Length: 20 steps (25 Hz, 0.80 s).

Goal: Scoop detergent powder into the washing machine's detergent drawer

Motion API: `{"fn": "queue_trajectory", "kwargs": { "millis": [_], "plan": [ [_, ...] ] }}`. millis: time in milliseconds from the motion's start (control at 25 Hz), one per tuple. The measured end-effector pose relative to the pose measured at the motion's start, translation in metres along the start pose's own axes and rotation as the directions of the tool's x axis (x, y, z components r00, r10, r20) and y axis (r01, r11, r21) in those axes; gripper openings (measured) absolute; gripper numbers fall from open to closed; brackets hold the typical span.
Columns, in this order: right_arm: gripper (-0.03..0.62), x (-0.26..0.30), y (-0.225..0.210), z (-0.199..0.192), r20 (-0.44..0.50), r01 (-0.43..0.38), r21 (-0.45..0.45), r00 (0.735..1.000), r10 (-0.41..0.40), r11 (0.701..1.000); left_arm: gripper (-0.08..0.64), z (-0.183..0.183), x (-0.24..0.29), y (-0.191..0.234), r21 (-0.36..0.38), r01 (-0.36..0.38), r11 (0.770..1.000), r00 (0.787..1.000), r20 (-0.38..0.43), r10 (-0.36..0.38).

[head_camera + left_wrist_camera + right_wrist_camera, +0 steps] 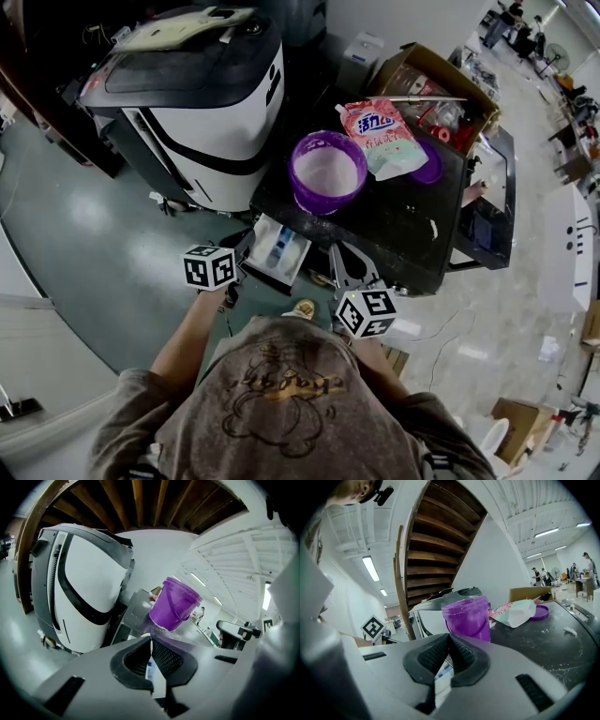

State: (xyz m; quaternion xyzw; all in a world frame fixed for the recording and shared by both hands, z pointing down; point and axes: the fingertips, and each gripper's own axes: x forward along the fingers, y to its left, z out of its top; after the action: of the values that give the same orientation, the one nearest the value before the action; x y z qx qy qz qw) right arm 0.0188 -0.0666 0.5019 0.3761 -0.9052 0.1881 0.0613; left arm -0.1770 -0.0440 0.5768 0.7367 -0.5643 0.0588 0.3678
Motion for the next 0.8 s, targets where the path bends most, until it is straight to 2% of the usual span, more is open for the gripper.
{"fn": "queue_trajectory", "kwargs": {
  "millis": [360, 800],
  "plan": [
    [-0.006, 0.001, -0.003, 0.0, -0.005, 0.009, 0.005, 1.0, -0.009, 1.0, 0.023, 0.001, 0.007, -0.004, 0.122, -0.02, 0.992, 0.999, -0.031, 0.024],
    [-0.006, -0.002, -0.009, -0.002, -0.004, 0.023, 0.011, 1.0, -0.023, 1.0, 0.023, -0.006, 0.016, -0.006, 0.284, -0.052, 0.957, 0.996, -0.058, 0.071]
  ]
}}
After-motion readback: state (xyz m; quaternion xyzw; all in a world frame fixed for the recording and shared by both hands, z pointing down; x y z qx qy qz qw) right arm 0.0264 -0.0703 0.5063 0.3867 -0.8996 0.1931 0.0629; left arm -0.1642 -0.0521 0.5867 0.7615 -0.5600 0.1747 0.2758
